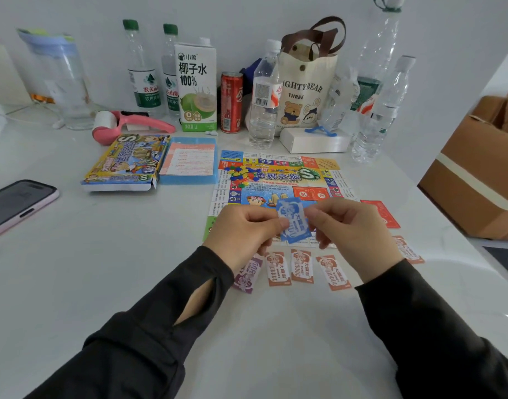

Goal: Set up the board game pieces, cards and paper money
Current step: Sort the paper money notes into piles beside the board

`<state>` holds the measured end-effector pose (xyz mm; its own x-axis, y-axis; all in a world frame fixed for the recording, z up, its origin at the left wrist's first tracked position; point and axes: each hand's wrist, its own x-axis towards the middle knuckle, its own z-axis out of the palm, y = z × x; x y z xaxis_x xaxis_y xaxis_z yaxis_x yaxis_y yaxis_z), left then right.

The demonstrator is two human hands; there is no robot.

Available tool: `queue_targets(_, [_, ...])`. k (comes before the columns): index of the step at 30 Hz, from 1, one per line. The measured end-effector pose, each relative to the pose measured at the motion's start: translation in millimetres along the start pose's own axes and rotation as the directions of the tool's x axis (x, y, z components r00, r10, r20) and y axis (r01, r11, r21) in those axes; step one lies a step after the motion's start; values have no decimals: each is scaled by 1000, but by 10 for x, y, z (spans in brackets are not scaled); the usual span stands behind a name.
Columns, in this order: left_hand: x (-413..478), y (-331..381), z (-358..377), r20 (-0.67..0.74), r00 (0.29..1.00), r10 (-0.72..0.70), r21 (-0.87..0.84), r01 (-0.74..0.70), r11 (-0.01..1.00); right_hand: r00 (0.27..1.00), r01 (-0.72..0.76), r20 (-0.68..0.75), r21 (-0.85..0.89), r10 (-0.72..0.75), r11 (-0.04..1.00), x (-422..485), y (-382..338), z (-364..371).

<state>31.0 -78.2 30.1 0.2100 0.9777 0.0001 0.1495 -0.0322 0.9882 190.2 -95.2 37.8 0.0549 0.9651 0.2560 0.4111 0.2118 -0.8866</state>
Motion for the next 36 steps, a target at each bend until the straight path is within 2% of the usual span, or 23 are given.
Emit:
queue_targets(3, [-16,17,22,-15,999,38,-11,-39,999,997,-31,74,-43,34,999,-16,-15,10])
queue_targets(5, [-25,29,34,1,999,50,-26,-50,998,994,-82,73,30,79,996,-9,1,2])
queue_targets(6, [-31,35,36,17,998,53,-45,-52,998,989,-134,87,121,123,984,-5,14,-9])
queue_targets(9, [-49,54,38,63,994,85,-106,-78,991,927,-362,261,445,268,819,-2,32,-23])
queue_targets(11, [-60,62,42,72,991,115,-138,-104,985,876,-466,378,508,298,725,-14,28,-16])
queue_targets(17, [-75,81,64,61,985,160,-180,-147,973,807,-575,509,556,301,601,-13,87,-25])
queue_targets(21, [-95,105,79,40,979,202,-151,-193,969,751,-629,634,604,185,489,-9,167,-11])
queue_targets(25, [-122,129,100,16,972,234,-111,-231,967,728,-648,675,617,122,447,-21,167,-4])
queue_targets(27, [-134,140,100,2,971,241,-89,-240,967,754,-627,634,620,169,472,-24,141,7])
queue_targets(28, [-137,142,95,-9,970,244,-64,-244,968,781,-601,585,608,219,519,-21,122,3])
queue_targets(30, [-119,132,72,-49,969,243,-9,-244,970,866,-475,413,498,283,725,9,113,-27])
queue_targets(32, [-83,122,36,-88,966,244,58,-239,969,961,-238,197,250,191,939,27,81,-53])
queue_targets(33, [-62,108,16,-94,961,258,113,-247,962,987,-117,117,98,106,988,25,71,-56])
queue_targets(34, [-47,97,-2,-90,956,280,180,-261,949,998,-19,66,-47,22,999,17,54,-46])
queue_targets(36, [-27,60,-32,-64,936,347,354,-304,885,992,129,47,-294,-120,947,-11,54,15])
